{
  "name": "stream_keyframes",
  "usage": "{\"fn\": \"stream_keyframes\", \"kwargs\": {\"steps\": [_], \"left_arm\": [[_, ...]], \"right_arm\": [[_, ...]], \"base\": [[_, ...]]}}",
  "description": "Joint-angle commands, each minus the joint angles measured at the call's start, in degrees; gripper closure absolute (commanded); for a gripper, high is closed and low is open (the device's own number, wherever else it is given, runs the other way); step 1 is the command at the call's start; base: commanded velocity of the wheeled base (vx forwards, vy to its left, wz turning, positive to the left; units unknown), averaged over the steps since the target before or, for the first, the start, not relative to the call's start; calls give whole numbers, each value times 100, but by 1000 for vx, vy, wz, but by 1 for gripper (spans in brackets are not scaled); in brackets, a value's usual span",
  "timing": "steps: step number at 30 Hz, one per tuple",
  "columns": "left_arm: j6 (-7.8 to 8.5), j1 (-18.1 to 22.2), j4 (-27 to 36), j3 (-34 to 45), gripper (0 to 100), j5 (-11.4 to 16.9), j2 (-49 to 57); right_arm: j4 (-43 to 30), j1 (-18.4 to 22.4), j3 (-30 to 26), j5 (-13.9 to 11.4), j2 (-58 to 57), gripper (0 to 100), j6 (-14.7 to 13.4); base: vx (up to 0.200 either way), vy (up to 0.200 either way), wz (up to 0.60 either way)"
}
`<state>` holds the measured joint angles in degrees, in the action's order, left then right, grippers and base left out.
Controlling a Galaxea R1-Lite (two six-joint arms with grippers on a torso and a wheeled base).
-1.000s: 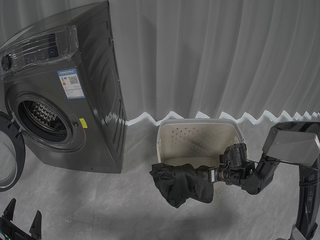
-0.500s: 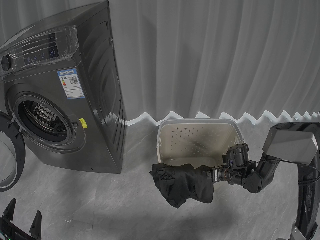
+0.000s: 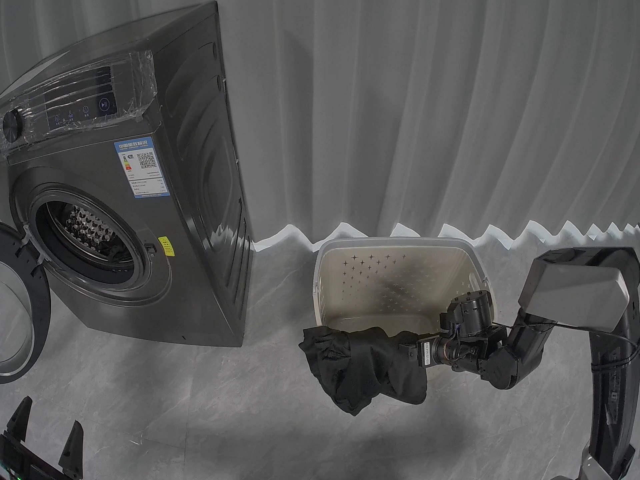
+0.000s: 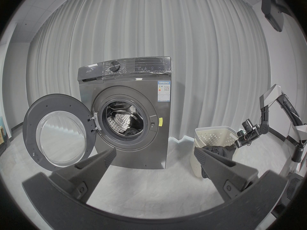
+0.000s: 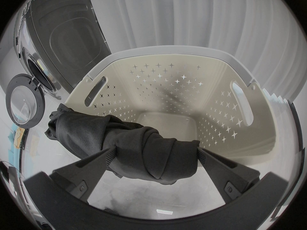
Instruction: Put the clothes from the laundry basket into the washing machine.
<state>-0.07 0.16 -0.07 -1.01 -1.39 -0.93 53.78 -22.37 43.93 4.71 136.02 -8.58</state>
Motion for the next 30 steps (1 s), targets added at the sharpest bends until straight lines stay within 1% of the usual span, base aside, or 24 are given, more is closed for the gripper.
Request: {"fn": "stream_keyframes", "kwargs": {"steps": [1,4,5,13,16,20,24,25,26,30], "left_arm": [[-1,2,-1,101,0,-2,93],[-10,2,-1,101,0,-2,93],[-10,2,-1,101,0,-2,93],[-10,2,-1,101,0,-2,93],[-10,2,-1,101,0,-2,93],[-10,2,-1,101,0,-2,93],[-10,2,-1,101,0,-2,93],[-10,2,-1,101,0,-2,93],[-10,2,-1,101,0,-2,93],[-10,2,-1,101,0,-2,93]], "right_arm": [[-8,-48,63,-5,109,0,-21],[18,-83,63,-5,126,0,-38],[18,-92,63,-5,135,100,-38],[36,-101,80,-14,82,100,-65],[220,-92,63,-14,56,100,-65],[290,-83,27,-22,-32,100,-65],[326,-57,-219,-49,-638,100,-82],[326,-57,-219,-49,-638,100,-82],[414,-39,-386,-75,-1008,100,-73],[501,-48,-720,-93,-1640,100,-82]], "base": [[0,0,0],[0,0,0],[0,0,0],[0,0,0],[0,0,0],[0,0,0],[0,0,0],[0,0,0],[0,0,0],[0,0,0]]}}
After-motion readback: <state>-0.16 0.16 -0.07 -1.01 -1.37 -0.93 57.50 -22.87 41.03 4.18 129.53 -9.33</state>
